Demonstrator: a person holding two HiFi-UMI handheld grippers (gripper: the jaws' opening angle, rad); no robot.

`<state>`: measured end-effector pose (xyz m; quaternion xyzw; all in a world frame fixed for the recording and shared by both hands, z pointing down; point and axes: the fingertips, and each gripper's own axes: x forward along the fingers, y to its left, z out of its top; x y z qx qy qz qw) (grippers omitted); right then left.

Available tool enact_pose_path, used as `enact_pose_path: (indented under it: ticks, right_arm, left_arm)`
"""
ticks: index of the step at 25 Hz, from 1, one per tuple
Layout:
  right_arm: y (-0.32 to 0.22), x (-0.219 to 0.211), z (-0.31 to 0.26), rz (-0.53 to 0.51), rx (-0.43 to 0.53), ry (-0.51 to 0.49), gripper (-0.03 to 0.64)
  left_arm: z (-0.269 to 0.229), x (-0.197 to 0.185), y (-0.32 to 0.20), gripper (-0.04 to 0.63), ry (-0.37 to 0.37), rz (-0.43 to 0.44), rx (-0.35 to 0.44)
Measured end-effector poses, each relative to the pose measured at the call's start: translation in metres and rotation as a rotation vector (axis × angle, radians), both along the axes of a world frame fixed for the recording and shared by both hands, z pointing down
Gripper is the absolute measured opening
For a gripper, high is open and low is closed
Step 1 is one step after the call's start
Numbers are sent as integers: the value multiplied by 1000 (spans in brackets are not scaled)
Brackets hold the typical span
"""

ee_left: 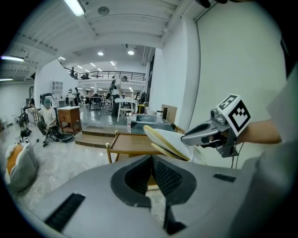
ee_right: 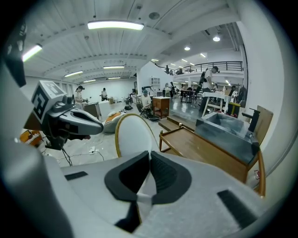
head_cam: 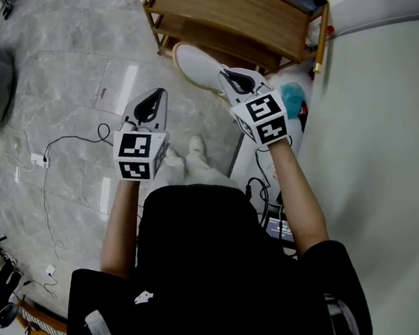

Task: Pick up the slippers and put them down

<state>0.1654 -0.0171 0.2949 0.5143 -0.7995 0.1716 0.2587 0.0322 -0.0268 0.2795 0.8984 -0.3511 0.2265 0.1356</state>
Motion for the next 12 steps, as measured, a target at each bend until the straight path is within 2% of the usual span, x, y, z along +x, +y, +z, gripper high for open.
enact_pose_path:
  ticks: [8, 12]
  right_arm:
    - [19, 11, 20, 14, -20, -29, 5]
    - [26, 8, 26, 25, -34, -35, 5]
  left_arm:
    - [28, 18, 24, 6, -31, 27, -20]
    - [37, 19, 27, 6, -12, 31, -49]
